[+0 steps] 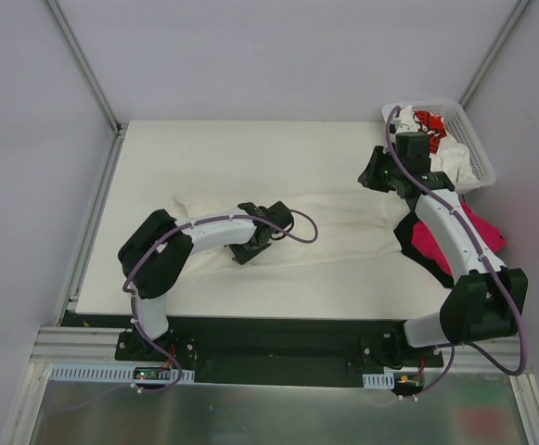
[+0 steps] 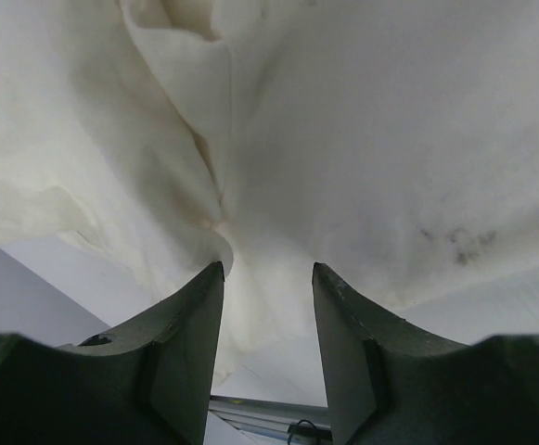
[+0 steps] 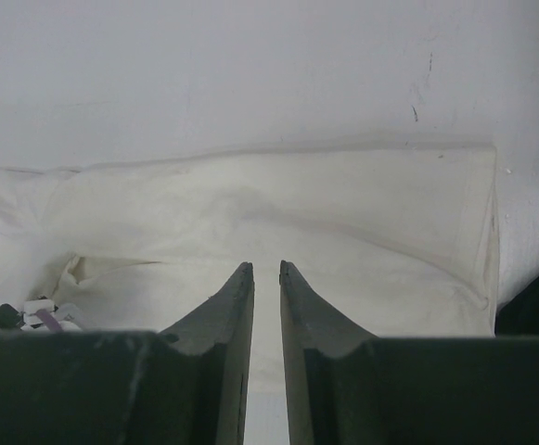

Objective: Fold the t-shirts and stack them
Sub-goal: Fold the other side of the tshirt into a rectangle

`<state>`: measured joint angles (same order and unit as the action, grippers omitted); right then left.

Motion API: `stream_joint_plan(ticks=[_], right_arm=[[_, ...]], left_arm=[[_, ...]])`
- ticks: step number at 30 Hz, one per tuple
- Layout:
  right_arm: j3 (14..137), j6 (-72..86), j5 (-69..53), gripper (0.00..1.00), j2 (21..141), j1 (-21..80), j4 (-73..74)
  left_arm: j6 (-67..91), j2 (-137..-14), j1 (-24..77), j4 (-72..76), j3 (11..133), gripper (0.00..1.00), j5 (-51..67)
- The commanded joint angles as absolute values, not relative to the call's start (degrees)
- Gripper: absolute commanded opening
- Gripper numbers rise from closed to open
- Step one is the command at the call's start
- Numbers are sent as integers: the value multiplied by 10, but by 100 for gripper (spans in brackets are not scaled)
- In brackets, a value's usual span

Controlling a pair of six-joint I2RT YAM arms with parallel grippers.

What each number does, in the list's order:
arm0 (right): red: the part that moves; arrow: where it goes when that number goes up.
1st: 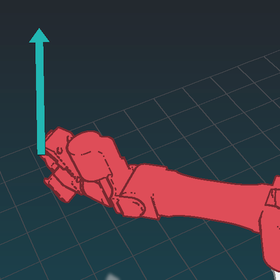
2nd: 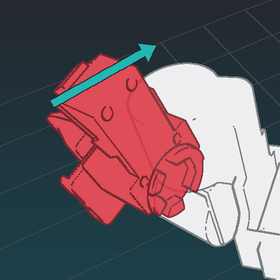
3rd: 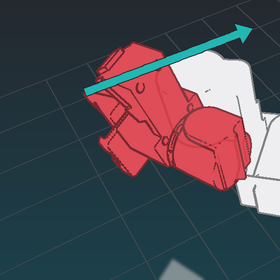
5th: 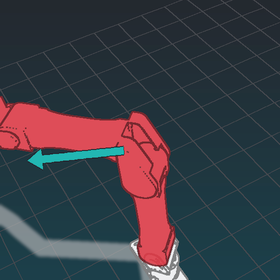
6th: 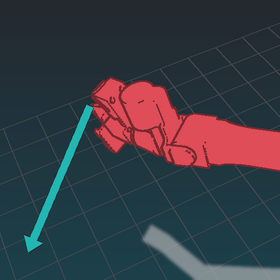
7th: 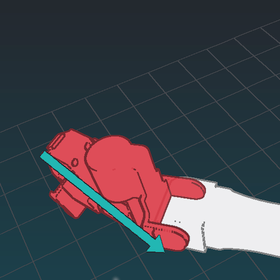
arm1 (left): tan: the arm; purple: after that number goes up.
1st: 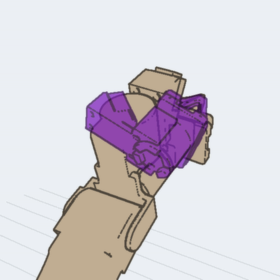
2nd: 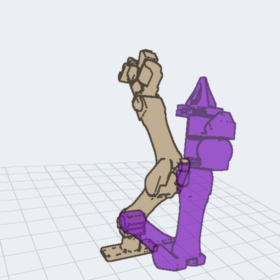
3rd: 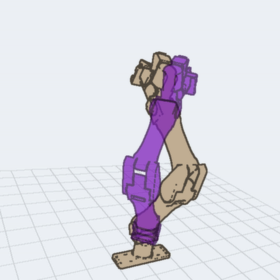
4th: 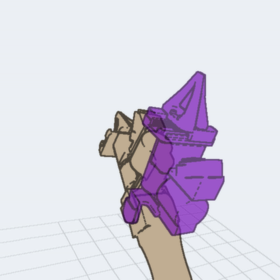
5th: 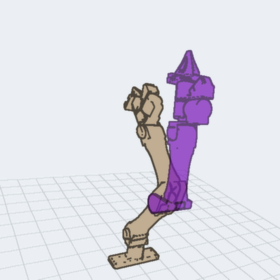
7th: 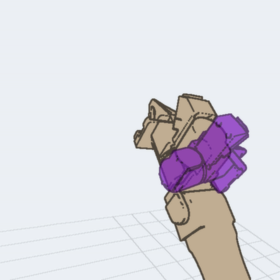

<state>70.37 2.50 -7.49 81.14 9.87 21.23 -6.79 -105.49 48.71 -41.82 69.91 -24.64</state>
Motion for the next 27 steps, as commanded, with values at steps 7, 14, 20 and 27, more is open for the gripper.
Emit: stream_joint_plan(ticks=[7,14,20,27], right_arm=[[701,14,-69,20,791,91,200],[700,13,-70,20,799,91,200],[699,14,-74,20,802,91,200],[696,12,-70,20,797,91,200]], left_arm=[[-68,-1084,490,-400,715,41,-301],[-77,-1078,479,-398,735,41,-338],[-77,-1074,459,-384,730,41,-353],[-76,-1078,454,-374,723,41,-359]])
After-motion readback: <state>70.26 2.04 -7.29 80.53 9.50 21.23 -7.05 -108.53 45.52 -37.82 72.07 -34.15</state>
